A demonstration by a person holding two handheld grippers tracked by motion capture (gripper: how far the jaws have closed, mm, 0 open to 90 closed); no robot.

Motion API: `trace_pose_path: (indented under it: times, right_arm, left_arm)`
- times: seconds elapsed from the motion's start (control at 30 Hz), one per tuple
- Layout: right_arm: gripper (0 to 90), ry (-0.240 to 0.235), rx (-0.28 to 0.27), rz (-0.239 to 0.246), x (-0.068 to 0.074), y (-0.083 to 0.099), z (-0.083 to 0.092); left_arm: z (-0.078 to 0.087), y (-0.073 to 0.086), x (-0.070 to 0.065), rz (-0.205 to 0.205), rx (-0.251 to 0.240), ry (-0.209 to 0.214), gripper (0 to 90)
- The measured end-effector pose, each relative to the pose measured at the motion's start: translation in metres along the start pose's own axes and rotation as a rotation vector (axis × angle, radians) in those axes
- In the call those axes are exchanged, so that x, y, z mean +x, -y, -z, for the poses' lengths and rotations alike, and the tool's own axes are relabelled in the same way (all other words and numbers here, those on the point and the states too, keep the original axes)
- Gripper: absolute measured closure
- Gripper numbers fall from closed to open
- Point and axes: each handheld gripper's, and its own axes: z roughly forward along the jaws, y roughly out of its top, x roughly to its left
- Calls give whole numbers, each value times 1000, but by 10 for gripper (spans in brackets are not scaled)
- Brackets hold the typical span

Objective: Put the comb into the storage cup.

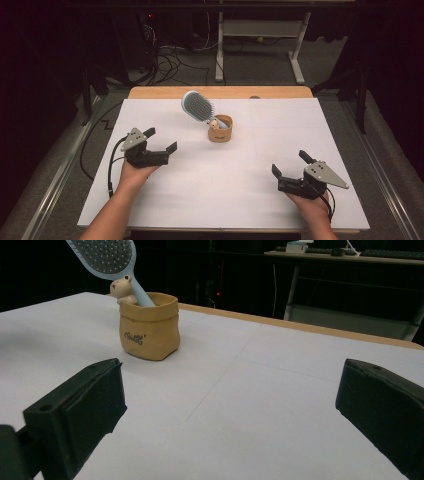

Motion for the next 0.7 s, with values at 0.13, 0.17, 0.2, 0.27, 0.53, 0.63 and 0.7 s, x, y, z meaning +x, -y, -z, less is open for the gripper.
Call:
trace_pose_path:
  times: [0.13,0.17,0.2,0.27,0.53,0.63,0.7]
  right_arm:
    - [1,0,2,3,1,0,0]
    - [1,-2,4,3,1,1,-1]
    - [1,-2,6,4,1,1,-1]
    - [1,-2,7,6,2,1,-1]
    - [1,7,9,0,1,2,2]
    - [1,5,16,-5,0,3,4]
    - [1,7,23,-5,0,4,5]
  left_arm:
    - [18,16,0,10,-4,-11,4]
    - [22,19,-1,8,-6,-17,4]
    - [27,22,-4,-6,-8,-28,4]
    - [36,27,-9,-29,-11,-33,4]
    - [60,33,-20,-32,-42,-23,2]
    - [67,32,-30,-60,-72,-7,0]
    - [68,31,-34,-97,-87,-3,0]
